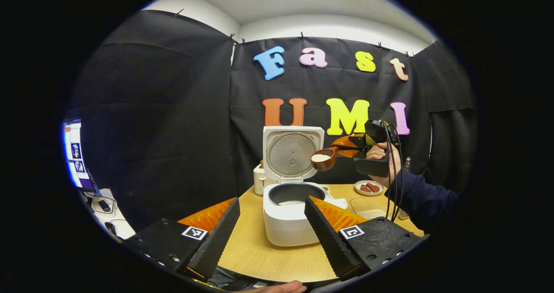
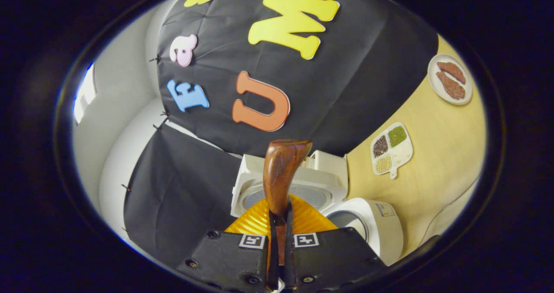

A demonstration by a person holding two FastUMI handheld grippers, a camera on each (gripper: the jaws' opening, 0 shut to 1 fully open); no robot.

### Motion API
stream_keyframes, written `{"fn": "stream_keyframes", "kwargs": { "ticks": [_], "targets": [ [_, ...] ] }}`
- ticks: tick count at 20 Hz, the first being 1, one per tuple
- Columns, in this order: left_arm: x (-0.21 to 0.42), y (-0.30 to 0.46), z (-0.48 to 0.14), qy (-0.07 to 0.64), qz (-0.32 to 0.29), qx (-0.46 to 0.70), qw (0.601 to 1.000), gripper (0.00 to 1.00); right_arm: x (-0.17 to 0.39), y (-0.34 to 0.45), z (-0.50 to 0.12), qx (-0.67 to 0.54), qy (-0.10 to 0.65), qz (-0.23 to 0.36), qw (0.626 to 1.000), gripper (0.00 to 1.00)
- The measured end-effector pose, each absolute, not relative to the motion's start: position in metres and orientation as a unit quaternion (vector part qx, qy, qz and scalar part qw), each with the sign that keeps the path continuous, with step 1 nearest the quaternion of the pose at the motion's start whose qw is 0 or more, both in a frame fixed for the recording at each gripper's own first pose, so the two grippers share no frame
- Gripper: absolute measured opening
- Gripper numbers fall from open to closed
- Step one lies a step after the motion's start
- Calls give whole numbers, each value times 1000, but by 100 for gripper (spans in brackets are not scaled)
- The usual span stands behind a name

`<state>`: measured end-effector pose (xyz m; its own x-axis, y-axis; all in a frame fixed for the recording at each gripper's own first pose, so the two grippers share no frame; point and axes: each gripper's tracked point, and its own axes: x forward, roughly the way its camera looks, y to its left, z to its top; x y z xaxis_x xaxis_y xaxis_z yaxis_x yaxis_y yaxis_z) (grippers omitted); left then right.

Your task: Close the left gripper, press the button to open the rice cooker; take a wooden spoon from the chopstick holder with the right hand, scoop a spoonful of rice and pour it into the rice cooker, then put the wooden spoon back into the chopstick holder.

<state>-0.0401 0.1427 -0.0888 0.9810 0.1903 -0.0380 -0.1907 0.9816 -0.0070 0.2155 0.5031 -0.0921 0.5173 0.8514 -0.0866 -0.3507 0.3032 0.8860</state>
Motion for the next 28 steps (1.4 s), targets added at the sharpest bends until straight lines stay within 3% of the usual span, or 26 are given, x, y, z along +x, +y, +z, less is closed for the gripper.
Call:
{"fn": "stream_keyframes", "kwargs": {
  "ticks": [6, 15, 21, 28],
  "targets": [
    [-32, 144, -92, 25, 84, -6, 996, 95, 220, 533, -109, 333, 279, 389, 812, 11],
    [-31, 141, -93, 26, 80, 8, 996, 95, 210, 555, -108, 128, 196, 379, 895, 11],
    [-34, 141, -92, 25, 91, 5, 996, 95, 196, 567, -102, -22, 101, 374, 921, 12],
    [-48, 140, -94, 24, 104, -1, 994, 95, 168, 585, -103, -150, 44, 387, 909, 13]
  ]
}}
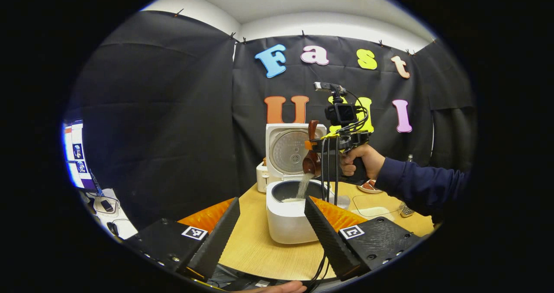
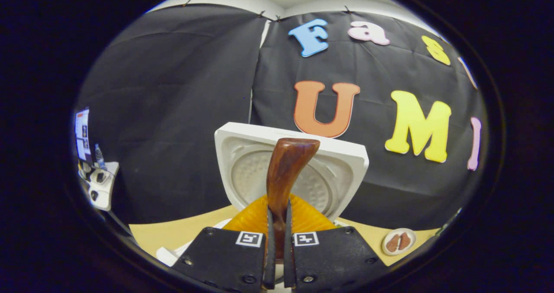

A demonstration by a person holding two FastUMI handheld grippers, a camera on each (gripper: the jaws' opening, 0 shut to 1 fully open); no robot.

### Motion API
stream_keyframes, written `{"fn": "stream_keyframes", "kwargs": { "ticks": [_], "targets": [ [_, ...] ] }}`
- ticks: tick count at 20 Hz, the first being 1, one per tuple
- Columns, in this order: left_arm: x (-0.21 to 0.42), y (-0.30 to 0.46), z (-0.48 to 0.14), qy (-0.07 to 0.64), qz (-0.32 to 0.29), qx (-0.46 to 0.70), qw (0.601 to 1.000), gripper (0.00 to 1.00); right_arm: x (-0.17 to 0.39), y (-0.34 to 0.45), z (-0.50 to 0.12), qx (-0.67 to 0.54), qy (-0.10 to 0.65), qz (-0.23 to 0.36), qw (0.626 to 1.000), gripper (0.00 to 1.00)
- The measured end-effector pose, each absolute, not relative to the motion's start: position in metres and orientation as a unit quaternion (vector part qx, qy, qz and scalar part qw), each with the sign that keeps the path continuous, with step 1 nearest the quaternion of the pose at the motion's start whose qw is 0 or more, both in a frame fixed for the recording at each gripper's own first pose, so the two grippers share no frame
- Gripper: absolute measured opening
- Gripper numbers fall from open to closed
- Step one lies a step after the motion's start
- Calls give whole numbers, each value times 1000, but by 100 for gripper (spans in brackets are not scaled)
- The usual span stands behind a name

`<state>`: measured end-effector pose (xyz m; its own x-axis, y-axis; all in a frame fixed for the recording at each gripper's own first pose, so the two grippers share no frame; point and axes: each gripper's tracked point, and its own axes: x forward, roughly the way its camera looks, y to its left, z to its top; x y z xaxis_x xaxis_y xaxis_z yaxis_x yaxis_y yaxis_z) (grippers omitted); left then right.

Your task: Close the left gripper, press the button to open the rice cooker; take a wooden spoon from the chopstick holder with the right hand, scoop a spoonful of rice and pour it into the rice cooker, then put the wooden spoon back into the chopstick holder.

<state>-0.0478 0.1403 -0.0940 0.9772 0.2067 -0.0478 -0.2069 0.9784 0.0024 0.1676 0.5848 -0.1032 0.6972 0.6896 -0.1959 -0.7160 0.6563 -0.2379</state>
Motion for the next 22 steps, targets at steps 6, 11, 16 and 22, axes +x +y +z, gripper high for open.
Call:
{"fn": "stream_keyframes", "kwargs": {
  "ticks": [6, 11, 16, 22],
  "targets": [
    [-47, 137, -97, 28, 107, 0, 994, 95, 158, 585, -119, -222, 9, 382, 897, 13],
    [-42, 130, -98, 28, 102, 0, 994, 95, 155, 571, -119, -220, 11, 376, 900, 13],
    [-33, 123, -93, 25, 97, -2, 995, 95, 150, 543, -101, -210, -1, 368, 906, 14],
    [-16, 105, -89, 16, 79, 5, 997, 95, 148, 490, -77, -181, -11, 354, 917, 14]
  ]
}}
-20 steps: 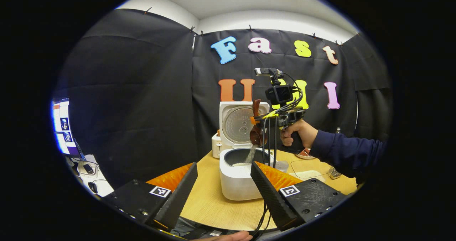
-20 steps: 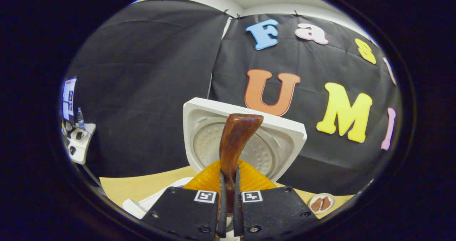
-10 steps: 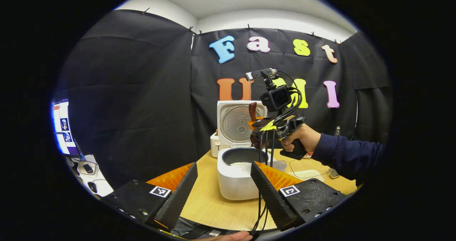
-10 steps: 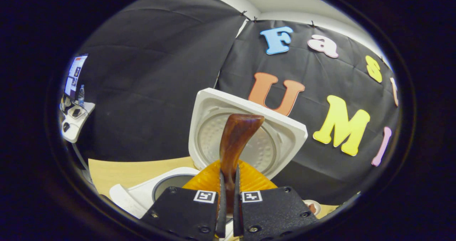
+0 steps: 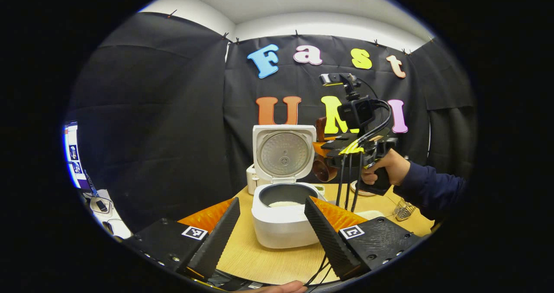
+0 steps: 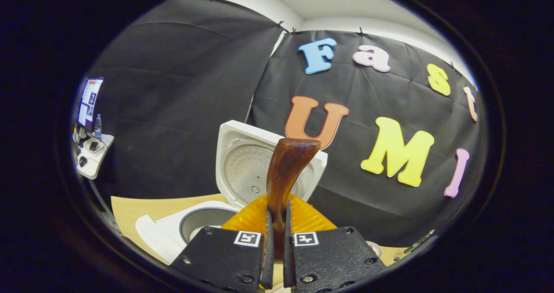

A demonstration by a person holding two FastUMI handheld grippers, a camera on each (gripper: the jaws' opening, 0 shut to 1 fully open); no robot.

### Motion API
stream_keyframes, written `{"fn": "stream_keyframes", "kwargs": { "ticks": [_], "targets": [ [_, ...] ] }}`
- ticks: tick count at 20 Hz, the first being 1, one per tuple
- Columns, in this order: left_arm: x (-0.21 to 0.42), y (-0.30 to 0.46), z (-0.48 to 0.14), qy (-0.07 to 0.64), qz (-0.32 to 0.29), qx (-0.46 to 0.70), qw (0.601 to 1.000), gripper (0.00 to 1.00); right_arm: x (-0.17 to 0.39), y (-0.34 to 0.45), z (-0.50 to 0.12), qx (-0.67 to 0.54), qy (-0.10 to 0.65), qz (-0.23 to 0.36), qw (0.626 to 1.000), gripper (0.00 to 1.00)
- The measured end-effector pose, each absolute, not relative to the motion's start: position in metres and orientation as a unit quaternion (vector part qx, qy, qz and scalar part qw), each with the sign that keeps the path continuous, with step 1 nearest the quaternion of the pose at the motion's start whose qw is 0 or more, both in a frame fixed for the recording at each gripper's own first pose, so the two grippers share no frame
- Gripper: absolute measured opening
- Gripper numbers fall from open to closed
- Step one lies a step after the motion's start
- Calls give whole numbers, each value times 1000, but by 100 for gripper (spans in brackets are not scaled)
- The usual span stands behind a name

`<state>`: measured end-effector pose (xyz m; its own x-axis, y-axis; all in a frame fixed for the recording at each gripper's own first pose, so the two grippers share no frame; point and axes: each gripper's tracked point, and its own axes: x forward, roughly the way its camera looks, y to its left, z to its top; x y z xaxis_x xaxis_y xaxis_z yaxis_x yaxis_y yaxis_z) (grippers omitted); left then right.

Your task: Close the left gripper, press the button to open the rice cooker; take a wooden spoon from the chopstick holder with the right hand, scoop a spoonful of rice and pour it into the rice cooker, then put the wooden spoon back into the chopstick holder.

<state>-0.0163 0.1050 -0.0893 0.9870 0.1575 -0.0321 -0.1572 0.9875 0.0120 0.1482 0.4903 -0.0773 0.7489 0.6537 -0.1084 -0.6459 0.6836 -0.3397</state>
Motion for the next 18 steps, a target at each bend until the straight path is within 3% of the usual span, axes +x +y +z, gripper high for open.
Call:
{"fn": "stream_keyframes", "kwargs": {
  "ticks": [11, 18],
  "targets": [
    [20, 59, -78, 1, 45, 15, 999, 95, 157, 364, -62, -126, 0, 304, 944, 14],
    [42, 26, -75, -12, 18, 20, 1000, 95, 165, 247, -66, -72, 45, 221, 971, 16]
  ]
}}
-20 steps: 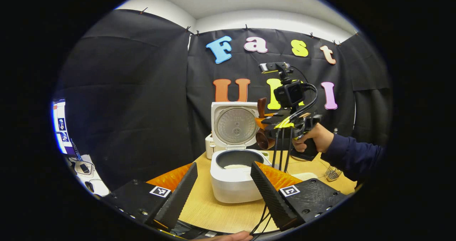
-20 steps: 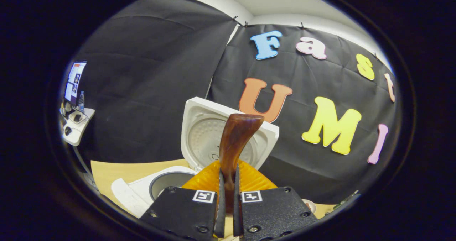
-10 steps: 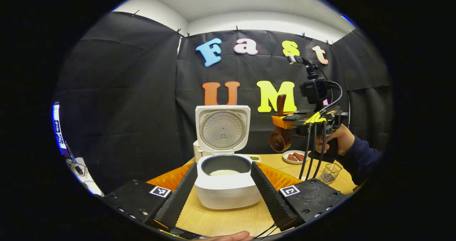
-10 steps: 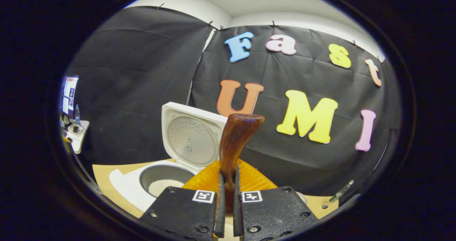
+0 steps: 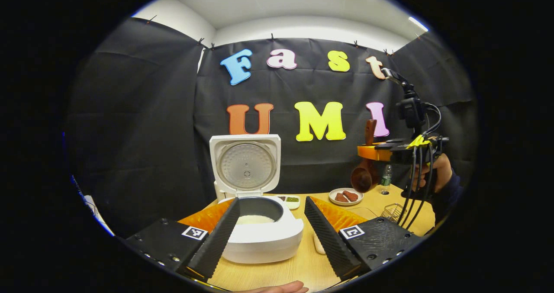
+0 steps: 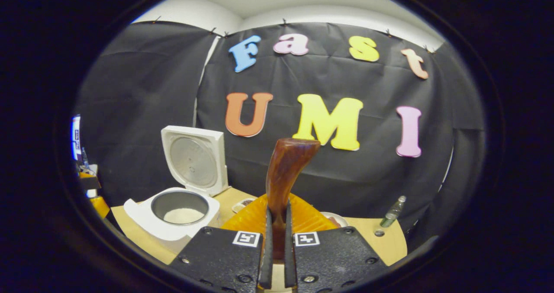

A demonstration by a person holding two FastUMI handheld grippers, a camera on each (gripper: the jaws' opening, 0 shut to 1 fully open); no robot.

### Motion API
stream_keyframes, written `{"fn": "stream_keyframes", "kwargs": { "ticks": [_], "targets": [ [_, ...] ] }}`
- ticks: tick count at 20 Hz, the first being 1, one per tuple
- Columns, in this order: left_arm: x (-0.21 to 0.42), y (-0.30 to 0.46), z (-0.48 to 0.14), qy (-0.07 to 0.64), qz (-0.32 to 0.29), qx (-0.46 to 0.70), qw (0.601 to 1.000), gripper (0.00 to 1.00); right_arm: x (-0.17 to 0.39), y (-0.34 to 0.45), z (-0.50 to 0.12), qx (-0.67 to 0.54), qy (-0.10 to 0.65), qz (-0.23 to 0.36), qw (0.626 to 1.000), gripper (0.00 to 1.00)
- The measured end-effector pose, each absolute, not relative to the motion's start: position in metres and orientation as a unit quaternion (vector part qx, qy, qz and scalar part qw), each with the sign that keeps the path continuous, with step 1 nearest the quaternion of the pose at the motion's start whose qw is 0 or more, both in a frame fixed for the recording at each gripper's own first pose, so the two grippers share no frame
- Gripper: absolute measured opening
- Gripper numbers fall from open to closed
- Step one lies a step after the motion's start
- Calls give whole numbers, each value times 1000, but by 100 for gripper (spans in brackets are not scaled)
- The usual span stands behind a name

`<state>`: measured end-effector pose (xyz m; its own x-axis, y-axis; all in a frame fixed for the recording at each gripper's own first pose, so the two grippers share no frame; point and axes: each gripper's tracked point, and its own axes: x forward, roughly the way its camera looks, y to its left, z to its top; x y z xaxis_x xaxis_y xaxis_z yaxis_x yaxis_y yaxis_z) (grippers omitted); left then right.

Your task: Close the left gripper, press the button to open the rice cooker; take a wooden spoon from the chopstick holder with the right hand, scoop a spoonful of rice and pour it into the rice cooker, then put the wooden spoon back into the chopstick holder.

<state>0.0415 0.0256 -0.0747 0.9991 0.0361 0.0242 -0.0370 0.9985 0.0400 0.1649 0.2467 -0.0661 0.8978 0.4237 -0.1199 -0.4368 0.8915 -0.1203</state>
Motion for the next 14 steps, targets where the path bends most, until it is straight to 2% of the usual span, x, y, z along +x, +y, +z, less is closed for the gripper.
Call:
{"fn": "stream_keyframes", "kwargs": {
  "ticks": [4, 10, 14],
  "targets": [
    [47, 19, -72, -18, 14, 17, 1000, 96, 167, 181, -79, -70, 63, 171, 981, 17],
    [58, 4, -60, -41, 15, 21, 999, 95, 168, 113, -102, -55, 64, 127, 988, 18],
    [63, -15, -59, -40, -9, 23, 999, 95, 181, 80, -126, -26, 69, 93, 993, 22]
  ]
}}
